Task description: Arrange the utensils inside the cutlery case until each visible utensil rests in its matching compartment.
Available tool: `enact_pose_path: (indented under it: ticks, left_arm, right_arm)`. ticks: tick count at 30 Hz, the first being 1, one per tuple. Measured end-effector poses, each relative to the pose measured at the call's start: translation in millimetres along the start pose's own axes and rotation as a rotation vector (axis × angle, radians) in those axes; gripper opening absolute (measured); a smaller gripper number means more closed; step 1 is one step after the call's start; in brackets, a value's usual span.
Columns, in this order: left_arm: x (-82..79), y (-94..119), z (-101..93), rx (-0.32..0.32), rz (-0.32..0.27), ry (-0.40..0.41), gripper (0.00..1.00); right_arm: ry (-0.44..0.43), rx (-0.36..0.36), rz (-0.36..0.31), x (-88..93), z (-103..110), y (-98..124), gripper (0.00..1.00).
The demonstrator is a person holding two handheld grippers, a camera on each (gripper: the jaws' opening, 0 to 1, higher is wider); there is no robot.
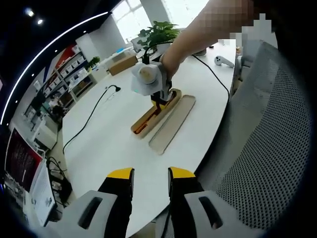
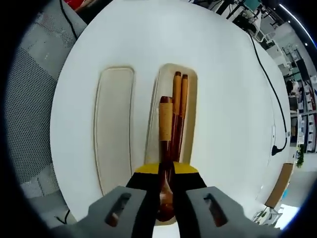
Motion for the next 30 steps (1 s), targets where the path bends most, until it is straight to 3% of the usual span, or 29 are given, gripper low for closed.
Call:
enact_pose_path:
  ticks: [19, 30]
  left_arm:
    - [-0.5, 0.4, -0.9, 0.004, 0.001, -0.005, 0.27]
    - [0.5, -0.3, -2.6, 0.010, 0.009, -0.013, 0.28]
  right_arm:
    - [-0.090, 0.055, -0.080, 8.5, -14.0, 24.8, 0.28]
    - [-0.193, 0.028, -0.139, 21.2, -6.6, 34.0, 0.40]
Point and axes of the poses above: the point that each gripper's makers call its tool centre point, and the gripper's own axes: y roughly backward along the fingers, z roughly to its left, x roughly out of its underside, the point moved 1 cm from there along y, roughly backward along the fingers, and after that the axes turned 2 degrees about -x, right-handed, at the moved point
